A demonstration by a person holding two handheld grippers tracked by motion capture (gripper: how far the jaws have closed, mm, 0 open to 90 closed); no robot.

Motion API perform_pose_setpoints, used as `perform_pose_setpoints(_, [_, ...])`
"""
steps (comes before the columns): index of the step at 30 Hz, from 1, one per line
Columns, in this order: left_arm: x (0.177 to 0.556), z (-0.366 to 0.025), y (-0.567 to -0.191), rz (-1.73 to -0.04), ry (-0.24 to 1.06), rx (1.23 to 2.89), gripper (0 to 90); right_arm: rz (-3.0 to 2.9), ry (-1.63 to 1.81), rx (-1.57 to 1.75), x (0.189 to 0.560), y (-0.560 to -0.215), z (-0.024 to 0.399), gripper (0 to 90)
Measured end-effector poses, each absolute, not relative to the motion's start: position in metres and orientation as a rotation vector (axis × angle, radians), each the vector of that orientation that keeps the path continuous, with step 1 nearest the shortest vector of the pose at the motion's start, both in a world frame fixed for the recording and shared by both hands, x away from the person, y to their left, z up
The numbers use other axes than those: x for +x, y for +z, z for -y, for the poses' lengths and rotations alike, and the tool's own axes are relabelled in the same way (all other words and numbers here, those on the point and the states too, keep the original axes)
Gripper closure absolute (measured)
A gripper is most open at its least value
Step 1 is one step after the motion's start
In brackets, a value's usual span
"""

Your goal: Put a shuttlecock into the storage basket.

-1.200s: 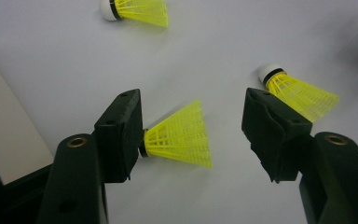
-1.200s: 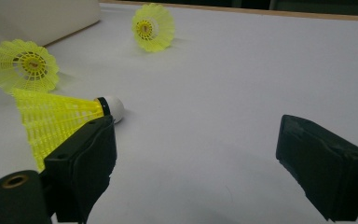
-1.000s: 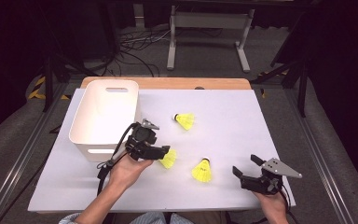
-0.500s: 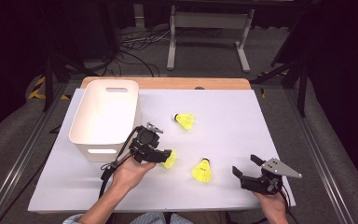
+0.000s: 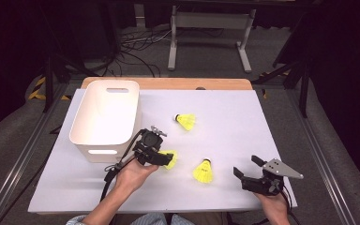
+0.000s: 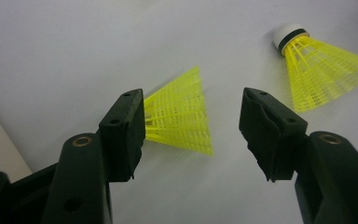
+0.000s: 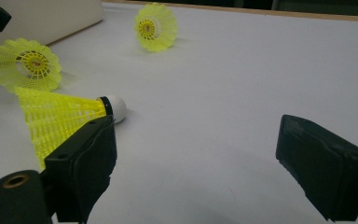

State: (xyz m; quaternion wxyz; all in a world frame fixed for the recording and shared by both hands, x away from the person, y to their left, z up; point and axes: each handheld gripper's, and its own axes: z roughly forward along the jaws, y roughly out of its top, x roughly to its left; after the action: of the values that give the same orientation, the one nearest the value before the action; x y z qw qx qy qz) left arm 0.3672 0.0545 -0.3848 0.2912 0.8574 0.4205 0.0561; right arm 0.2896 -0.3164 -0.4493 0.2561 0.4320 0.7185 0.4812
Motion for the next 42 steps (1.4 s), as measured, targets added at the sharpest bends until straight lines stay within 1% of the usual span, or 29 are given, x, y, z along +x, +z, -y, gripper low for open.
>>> perform_pose_setpoints(15, [0.371, -0.046, -0.398, -1.148, 0.168, 2.355, 41.8, -1.962, 1.314, 1.158, 0.29, -0.449, 0.316, 12.7])
perform_pose_setpoints(32, [0.374, -0.042, -0.409, -1.164, 0.195, 2.386, 42.9, -1.971, 1.307, 1.152, 0.29, -0.45, 0.315, 12.7])
perform_pose_setpoints(42, [0.374, -0.042, -0.409, -1.167, 0.21, 2.385, 50.4, -1.972, 1.305, 1.151, 0.29, -0.45, 0.315, 12.7])
